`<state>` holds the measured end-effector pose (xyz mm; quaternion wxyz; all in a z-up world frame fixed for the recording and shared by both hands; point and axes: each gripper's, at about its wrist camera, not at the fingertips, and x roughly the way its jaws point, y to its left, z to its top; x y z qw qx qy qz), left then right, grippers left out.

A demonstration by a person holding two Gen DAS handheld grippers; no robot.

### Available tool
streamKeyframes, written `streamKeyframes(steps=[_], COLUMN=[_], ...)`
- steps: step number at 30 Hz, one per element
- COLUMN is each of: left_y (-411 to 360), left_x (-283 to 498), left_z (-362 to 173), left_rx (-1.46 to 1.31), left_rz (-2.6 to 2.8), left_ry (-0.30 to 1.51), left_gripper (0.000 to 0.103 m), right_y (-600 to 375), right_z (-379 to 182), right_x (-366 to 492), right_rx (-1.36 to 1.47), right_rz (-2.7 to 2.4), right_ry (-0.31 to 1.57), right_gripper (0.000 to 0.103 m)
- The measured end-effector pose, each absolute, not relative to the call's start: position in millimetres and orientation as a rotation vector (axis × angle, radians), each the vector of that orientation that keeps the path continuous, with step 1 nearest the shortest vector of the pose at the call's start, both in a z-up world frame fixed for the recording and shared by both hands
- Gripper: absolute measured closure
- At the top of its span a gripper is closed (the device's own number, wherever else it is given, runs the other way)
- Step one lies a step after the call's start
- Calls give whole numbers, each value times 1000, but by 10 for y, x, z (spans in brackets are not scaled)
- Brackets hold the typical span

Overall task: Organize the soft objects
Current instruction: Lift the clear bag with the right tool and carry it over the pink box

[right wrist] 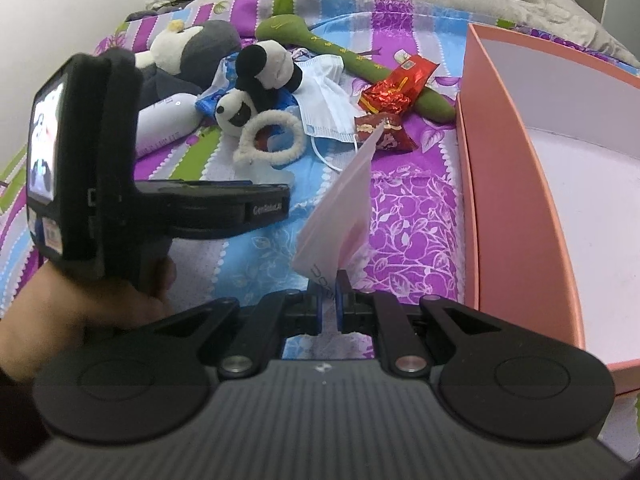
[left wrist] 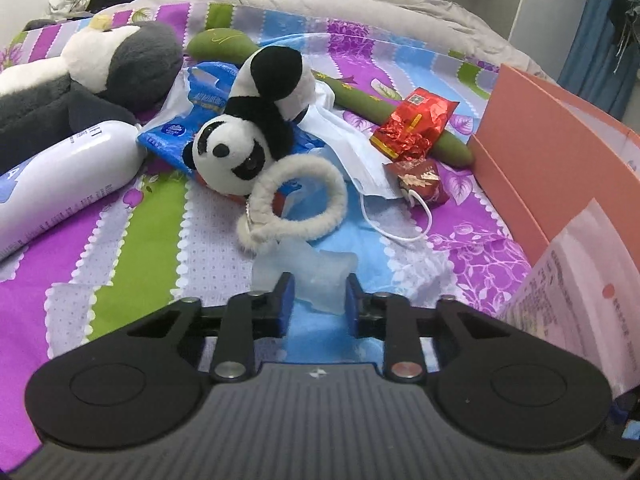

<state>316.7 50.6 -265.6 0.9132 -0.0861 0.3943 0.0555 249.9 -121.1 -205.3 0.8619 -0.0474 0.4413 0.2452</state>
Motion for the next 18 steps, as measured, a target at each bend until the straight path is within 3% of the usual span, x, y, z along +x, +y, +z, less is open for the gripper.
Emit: streamKeyframes(steps=[9, 18], left_y=[538, 443], left_x=[2819, 2223], left_z=[-2341, -1676], left_rx=[-240, -247], left_rz=[106, 68], left_ry=[800, 780], left_gripper=[81, 80], right_y=[-1290, -1423], right_z=[-1753, -1358], right_x=[2347, 2082], right_rx=[-73, -26], right_rz=[521, 538], right_ry=[875, 822], right_gripper=[93, 93])
